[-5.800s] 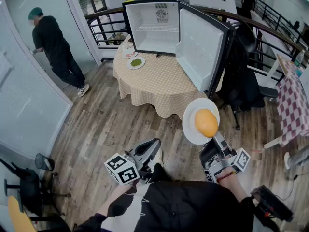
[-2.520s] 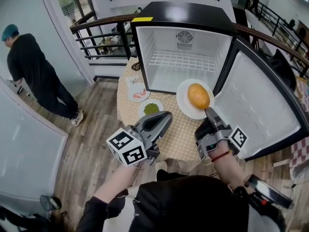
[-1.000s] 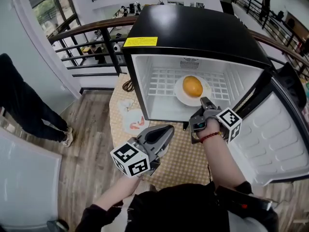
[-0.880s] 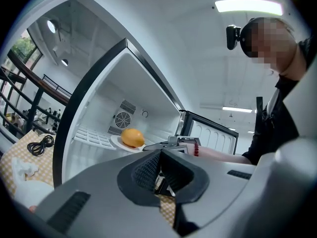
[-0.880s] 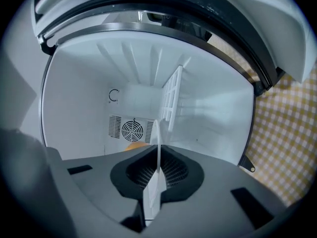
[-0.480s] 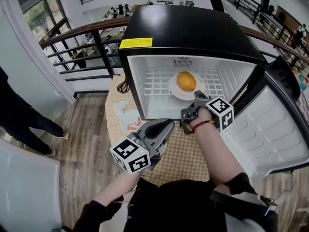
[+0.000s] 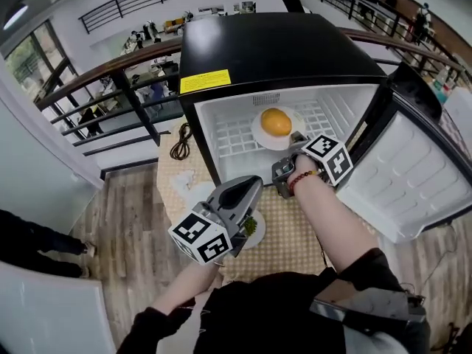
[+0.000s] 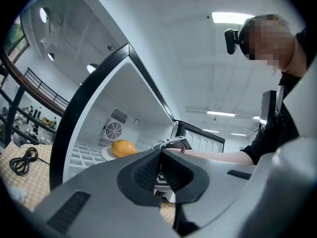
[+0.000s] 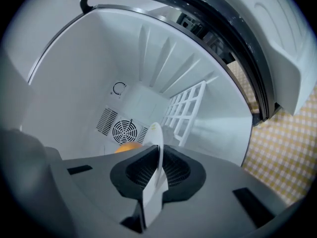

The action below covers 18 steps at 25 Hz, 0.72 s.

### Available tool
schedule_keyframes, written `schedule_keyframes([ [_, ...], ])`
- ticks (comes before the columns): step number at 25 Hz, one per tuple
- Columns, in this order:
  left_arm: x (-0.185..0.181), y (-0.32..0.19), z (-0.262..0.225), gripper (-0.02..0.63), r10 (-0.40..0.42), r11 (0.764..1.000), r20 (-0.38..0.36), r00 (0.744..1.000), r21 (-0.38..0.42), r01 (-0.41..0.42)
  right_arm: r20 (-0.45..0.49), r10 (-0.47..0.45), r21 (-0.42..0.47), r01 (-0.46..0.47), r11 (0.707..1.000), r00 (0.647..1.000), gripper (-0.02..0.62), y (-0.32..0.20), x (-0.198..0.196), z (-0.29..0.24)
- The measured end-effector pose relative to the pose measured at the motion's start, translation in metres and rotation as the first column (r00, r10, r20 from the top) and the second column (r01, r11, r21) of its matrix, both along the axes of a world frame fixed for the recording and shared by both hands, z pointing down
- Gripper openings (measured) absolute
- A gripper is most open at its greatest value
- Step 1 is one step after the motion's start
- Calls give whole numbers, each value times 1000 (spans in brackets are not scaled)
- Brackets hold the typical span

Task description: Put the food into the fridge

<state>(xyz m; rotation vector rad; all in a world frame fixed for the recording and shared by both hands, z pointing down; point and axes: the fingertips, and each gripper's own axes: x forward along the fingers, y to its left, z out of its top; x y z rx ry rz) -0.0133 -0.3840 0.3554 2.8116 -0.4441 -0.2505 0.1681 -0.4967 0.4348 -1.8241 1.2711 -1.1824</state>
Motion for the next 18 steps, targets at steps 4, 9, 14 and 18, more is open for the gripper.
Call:
schedule_keyframes([
  [4,-9,-3,-2,14,76,997,15,997,17,-77,-94,33,-25,-35,999,995,28,-6,-1,-4],
  [9,-16,-8,-3,14,136,990,10,991,25,-136,-173,67,-68,-80,994,983,41,-9,-2,-5],
  [14,-24,-16,-5,14,188,982,-8,982,25,-188,-222,97,-123,-127,984,970,51,-3,-7,-2],
  [18,-32,-22,-5,14,217,976,-17,976,24,-216,-248,110,-164,-153,974,963,59,-2,-16,1],
])
